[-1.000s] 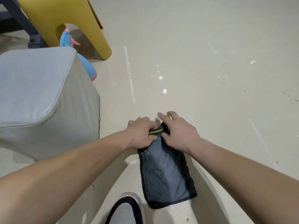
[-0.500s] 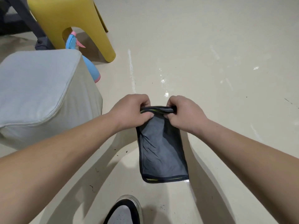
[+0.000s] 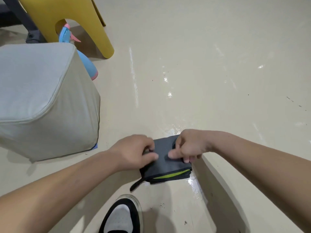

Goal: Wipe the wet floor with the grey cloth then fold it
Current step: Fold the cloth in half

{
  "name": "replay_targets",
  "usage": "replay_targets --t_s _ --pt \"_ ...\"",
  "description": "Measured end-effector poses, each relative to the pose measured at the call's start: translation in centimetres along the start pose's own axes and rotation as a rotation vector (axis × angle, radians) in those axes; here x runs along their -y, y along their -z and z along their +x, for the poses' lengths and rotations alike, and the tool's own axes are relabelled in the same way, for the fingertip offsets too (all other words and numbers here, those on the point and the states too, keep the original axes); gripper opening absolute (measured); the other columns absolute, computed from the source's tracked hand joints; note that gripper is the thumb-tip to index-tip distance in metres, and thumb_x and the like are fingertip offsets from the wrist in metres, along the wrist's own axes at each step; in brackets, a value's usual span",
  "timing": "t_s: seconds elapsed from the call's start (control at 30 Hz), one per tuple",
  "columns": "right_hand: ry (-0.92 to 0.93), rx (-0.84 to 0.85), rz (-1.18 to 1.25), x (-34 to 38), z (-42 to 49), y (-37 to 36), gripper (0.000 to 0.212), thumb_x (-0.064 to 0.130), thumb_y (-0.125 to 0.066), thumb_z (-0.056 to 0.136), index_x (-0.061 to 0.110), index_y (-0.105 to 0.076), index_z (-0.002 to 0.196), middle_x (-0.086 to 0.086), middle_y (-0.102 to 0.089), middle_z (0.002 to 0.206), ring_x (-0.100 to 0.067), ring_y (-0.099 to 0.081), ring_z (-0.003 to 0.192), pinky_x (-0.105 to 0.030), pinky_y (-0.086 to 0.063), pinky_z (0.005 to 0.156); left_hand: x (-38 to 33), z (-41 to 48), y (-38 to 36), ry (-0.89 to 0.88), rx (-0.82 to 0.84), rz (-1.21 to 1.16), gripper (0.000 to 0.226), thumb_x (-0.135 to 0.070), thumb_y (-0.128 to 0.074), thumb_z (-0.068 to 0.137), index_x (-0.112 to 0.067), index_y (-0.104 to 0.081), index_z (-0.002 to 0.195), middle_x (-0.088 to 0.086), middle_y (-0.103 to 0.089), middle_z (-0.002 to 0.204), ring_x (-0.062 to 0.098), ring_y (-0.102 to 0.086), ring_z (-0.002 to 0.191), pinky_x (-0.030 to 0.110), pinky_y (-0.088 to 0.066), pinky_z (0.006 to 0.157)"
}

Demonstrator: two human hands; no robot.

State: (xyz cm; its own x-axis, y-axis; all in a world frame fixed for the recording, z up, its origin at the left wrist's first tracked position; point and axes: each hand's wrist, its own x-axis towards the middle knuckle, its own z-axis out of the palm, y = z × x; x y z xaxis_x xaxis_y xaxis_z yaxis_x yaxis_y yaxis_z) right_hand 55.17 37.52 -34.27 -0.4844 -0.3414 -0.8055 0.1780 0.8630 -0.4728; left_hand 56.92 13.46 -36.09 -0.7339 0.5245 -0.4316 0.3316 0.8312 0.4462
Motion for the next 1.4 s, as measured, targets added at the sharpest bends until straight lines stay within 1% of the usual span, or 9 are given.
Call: replay_targets --t_s 0.13,0.27,0.57,0.67,0.8,0.93,1.13,1.27,1.4 --pt "-0.035 -0.520 0.029 -1.4 2.3 -0.5 0.023 0.039 -0.063 0.090 0.021 -0.059 0.103 0.001 -0.067 0.098 -0.021 -0.065 0.083 -0.036 -0.056 0.081 0.7 1.5 -0.6 0.161 -0.050 0.089 0.053 -0.053 -0.066 0.084 -0.028 -0.052 0.127 -0.005 -0.051 0.120 0.020 -0.050 0.111 0.042 -0.050 0.092" --pt "-0.109 -0.442 -0.077 -1.3 3.5 -2.0 0.028 0.043 -0.066 0.086 0.024 -0.057 0.105 0.003 -0.060 0.108 -0.023 -0.062 0.100 -0.040 -0.055 0.088 0.1 2.6 -1.7 0.292 0.067 0.020 0.045 -0.050 -0.073 0.075 -0.028 -0.051 0.108 -0.006 -0.058 0.103 0.018 -0.054 0.097 0.037 -0.051 0.080" --pt "-0.029 -0.328 0.258 -0.7 1.5 0.4 0.020 0.033 -0.066 0.071 0.020 -0.052 0.075 0.005 -0.059 0.071 -0.018 -0.055 0.066 -0.038 -0.051 0.061 -0.4 2.8 1.5 0.356 0.243 -0.312 0.024 -0.023 -0.072 0.068 -0.019 -0.051 0.078 -0.006 -0.057 0.082 0.013 -0.052 0.068 0.027 -0.041 0.056" --pt "-0.047 -0.432 0.555 0.3 -0.7 2.8 0.018 0.028 -0.064 0.084 0.019 -0.049 0.084 0.004 -0.052 0.069 -0.016 -0.047 0.062 -0.028 -0.038 0.056 -0.9 4.5 6.0 0.400 0.167 -0.558 0.021 -0.016 -0.072 0.069 -0.017 -0.056 0.083 -0.003 -0.060 0.077 0.014 -0.053 0.062 0.024 -0.040 0.051" --pt "-0.063 -0.630 0.790 3.9 -2.0 8.3 0.021 0.027 -0.064 0.091 0.015 -0.048 0.099 -0.001 -0.059 0.086 -0.018 -0.052 0.075 -0.030 -0.042 0.062 -1.2 7.4 12.7 0.388 -0.073 -0.791 0.023 -0.014 -0.073 0.076 -0.019 -0.063 0.096 0.000 -0.067 0.088 0.018 -0.062 0.077 0.029 -0.052 0.064" --pt "-0.112 -0.644 0.856 9.5 -2.5 15.5 0.031 0.019 -0.067 0.086 0.017 -0.051 0.112 -0.004 -0.064 0.107 -0.022 -0.061 0.090 -0.032 -0.049 0.070 -1.1 8.7 19.0 0.424 -0.188 -0.996 0.035 -0.012 -0.066 0.072 -0.024 -0.059 0.105 0.007 -0.068 0.106 0.025 -0.064 0.084 0.039 -0.054 0.069" --pt "-0.121 -0.593 0.771 18.4 -3.7 24.3 0.022 0.004 -0.065 0.079 0.001 -0.069 0.101 -0.010 -0.074 0.094 -0.029 -0.070 0.087 -0.043 -0.059 0.084 1.7 8.3 27.5 0.350 -0.312 -1.011 0.043 -0.007 -0.059 0.074 -0.034 -0.054 0.107 -0.004 -0.067 0.105 0.017 -0.067 0.093 0.038 -0.061 0.076" --pt "-0.111 -0.606 0.779 22.4 -3.2 27.8 0.018 0.000 -0.062 0.091 0.001 -0.065 0.108 -0.017 -0.074 0.097 -0.032 -0.073 0.083 -0.043 -0.063 0.072 4.2 8.2 31.4 0.461 -0.418 -1.057 0.015 -0.008 -0.062 0.070 -0.014 -0.058 0.082 0.004 -0.065 0.071 0.028 -0.059 0.063 0.031 -0.047 0.061" --pt "-0.035 -0.613 0.744 25.6 -1.1 29.5 0.014 0.017 -0.054 0.101 0.015 -0.056 0.114 -0.014 -0.069 0.109 -0.031 -0.066 0.082 -0.035 -0.056 0.059 5.4 8.1 34.7 0.620 -0.409 -1.236 0.025 -0.011 -0.067 0.069 -0.017 -0.043 0.066 0.002 -0.037 0.055 0.019 -0.031 0.048 0.028 -0.024 0.052"
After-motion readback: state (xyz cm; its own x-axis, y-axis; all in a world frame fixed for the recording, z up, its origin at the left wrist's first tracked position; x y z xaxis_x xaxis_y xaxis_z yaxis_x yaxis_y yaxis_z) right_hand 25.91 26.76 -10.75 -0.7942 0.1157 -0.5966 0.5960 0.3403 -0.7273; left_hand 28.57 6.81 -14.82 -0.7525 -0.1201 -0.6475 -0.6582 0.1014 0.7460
